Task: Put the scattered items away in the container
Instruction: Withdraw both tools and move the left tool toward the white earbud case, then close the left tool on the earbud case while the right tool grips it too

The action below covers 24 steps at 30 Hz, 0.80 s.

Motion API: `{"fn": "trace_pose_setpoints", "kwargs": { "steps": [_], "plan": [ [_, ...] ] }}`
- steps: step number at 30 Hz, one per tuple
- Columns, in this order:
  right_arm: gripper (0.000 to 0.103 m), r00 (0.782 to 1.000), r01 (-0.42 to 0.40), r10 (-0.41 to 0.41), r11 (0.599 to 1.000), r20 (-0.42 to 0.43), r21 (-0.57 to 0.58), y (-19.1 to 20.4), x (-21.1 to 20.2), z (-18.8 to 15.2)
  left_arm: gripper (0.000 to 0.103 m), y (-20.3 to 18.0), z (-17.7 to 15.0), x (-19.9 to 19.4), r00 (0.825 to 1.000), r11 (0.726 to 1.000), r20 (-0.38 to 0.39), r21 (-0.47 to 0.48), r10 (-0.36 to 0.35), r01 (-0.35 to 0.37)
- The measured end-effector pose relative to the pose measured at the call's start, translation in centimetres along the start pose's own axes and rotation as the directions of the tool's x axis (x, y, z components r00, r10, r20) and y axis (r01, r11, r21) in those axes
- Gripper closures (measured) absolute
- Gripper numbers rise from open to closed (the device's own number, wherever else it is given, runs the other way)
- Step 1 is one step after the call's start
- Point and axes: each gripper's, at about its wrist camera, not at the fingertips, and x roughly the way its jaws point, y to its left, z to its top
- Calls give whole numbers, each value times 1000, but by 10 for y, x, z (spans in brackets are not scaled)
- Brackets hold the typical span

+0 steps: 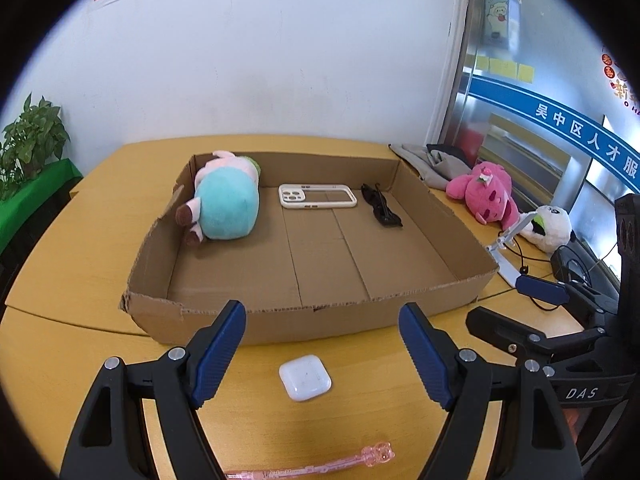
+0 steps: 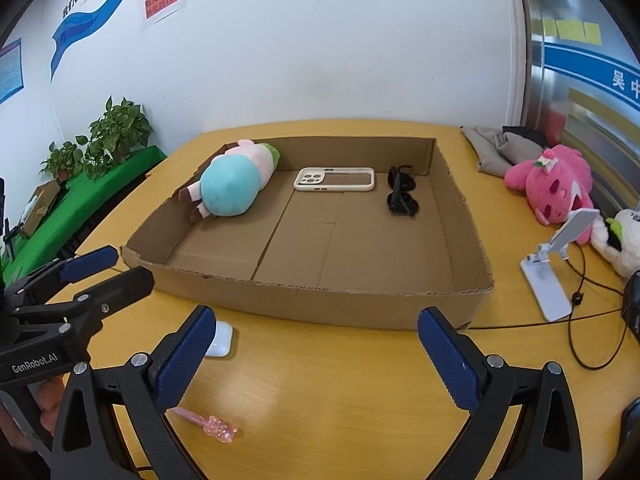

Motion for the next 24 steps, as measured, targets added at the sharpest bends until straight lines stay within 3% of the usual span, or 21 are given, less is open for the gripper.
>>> {"fn": "trace_pose_setpoints", "kwargs": {
  "steps": [4, 8, 13, 20, 24],
  "plan": [
    [0, 998, -39, 38, 999, -48, -26, 9, 17, -16, 24, 6, -7, 14, 996, 999, -83, -9, -38, 37],
    [0, 986, -112, 108, 993, -129, -24, 15, 41, -34, 24, 17, -17, 33, 976, 989, -169, -61, -140, 131],
    [0, 973, -152, 143, 988, -179, -37, 25, 63, -52, 24, 21, -25, 48, 954, 983, -238, -48, -181, 175],
    [1, 965, -206, 191, 976, -180, -71, 48, 82, -59, 26, 26, -26, 76, 923, 977, -321, -40, -210, 208],
    [2, 960, -227, 216, 973, -176, -45, 55, 92, -57, 33, 27, -30, 92, 901, 974, -372, -47, -223, 222]
  ]
}}
